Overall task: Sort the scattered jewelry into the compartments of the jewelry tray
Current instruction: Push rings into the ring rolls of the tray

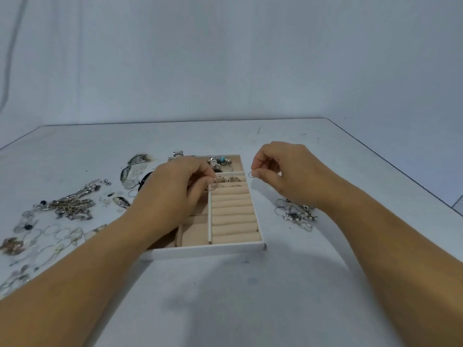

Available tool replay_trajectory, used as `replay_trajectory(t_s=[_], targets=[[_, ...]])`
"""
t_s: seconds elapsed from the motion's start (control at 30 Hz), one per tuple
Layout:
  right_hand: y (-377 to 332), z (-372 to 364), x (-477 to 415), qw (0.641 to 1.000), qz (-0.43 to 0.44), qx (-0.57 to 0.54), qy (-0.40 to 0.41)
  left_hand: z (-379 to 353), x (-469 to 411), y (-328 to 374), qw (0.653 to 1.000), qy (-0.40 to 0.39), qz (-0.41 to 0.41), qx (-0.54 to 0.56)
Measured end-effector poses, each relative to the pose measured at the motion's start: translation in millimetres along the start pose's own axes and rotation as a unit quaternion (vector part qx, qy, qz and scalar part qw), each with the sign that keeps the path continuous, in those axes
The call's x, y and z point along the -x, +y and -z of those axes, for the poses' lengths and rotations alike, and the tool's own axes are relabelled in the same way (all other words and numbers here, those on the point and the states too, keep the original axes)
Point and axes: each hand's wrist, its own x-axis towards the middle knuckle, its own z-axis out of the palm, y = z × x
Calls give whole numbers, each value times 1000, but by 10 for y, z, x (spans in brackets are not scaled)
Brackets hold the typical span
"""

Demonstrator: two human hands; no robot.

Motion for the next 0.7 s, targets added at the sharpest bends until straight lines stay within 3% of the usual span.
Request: replay_trajectory(t_s=[0.47, 0.7], targets=[[-81, -111, 26, 1000, 24, -9, -19, -99, -82, -28, 998, 3, -62, -18], [-104, -120, 25, 999, 38, -11, -20, -118, -139, 22, 996, -59, -53, -39]])
